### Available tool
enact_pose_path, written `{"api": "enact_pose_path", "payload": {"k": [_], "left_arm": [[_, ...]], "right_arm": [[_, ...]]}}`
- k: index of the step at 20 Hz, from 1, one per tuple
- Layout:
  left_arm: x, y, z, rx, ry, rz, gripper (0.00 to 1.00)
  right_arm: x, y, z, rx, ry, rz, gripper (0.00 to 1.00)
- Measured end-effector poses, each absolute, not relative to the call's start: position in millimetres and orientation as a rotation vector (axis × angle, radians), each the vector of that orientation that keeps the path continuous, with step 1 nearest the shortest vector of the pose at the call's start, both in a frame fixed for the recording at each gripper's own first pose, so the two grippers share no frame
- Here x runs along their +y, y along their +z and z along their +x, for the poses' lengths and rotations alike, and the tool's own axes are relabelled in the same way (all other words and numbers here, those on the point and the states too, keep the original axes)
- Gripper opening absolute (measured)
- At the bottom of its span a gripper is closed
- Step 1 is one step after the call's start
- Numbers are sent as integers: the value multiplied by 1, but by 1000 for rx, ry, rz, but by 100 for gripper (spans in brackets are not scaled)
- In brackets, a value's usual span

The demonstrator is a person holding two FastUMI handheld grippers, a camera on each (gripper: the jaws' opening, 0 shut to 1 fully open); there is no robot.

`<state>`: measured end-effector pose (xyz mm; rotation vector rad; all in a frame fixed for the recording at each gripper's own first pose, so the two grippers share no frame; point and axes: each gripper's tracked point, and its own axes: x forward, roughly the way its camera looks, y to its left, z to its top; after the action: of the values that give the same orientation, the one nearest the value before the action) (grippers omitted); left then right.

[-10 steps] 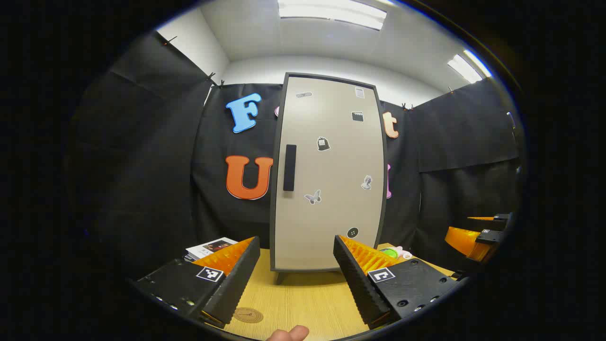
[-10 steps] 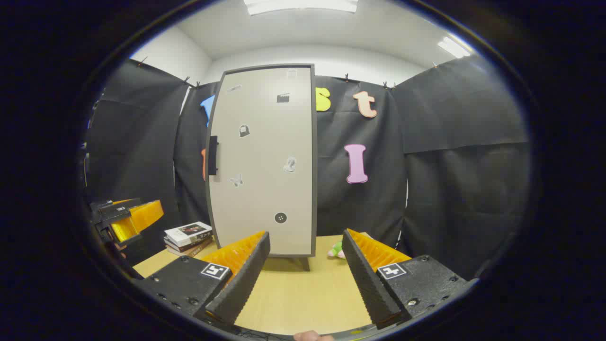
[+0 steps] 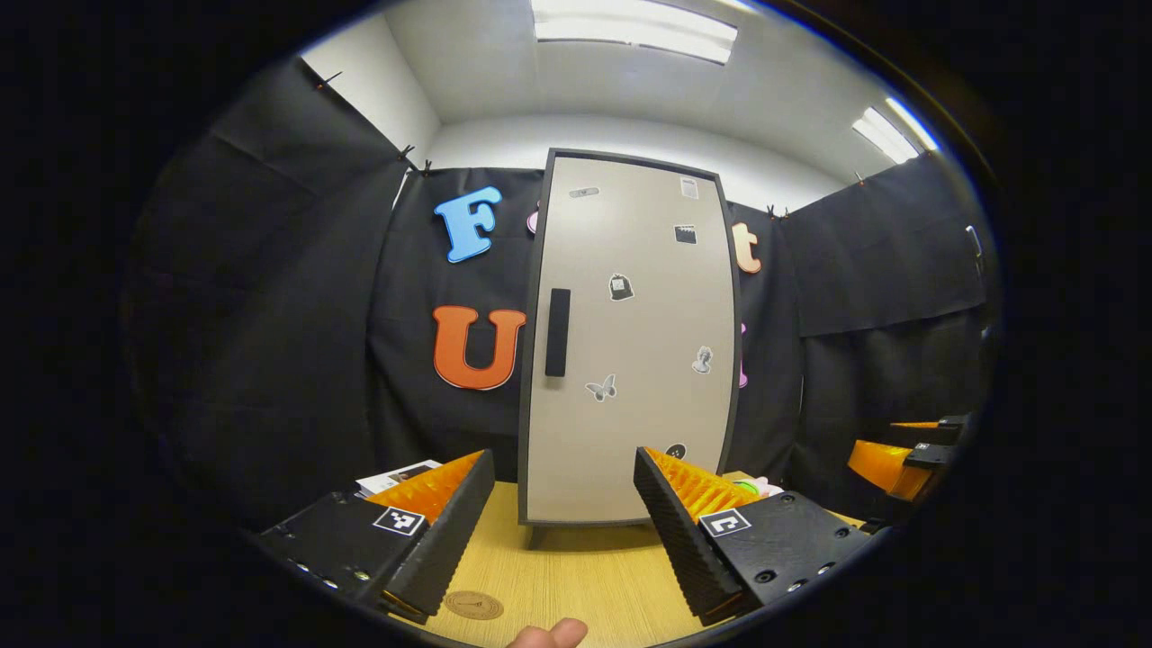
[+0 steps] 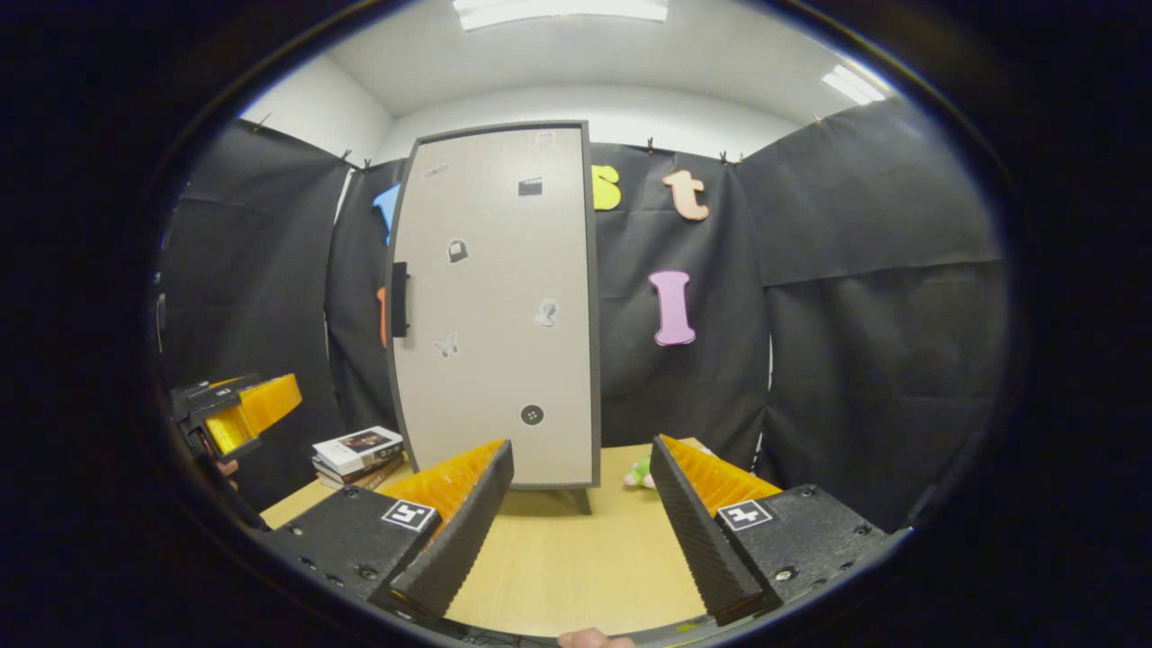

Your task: Open the cabinet door with the right hand, grasp the bottle in the cabinet with the left hand and place it on the coaster, then close the cabinet door with the right hand.

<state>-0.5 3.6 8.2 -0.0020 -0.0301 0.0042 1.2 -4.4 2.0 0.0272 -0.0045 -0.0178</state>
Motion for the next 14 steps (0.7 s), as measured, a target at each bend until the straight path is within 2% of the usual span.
{"api": "enact_pose_path", "payload": {"k": [14], "left_arm": [[-1,6,4,-24,-12,5,95]], "right_arm": [[-7,-4,10,2,-28,33,99]]}}
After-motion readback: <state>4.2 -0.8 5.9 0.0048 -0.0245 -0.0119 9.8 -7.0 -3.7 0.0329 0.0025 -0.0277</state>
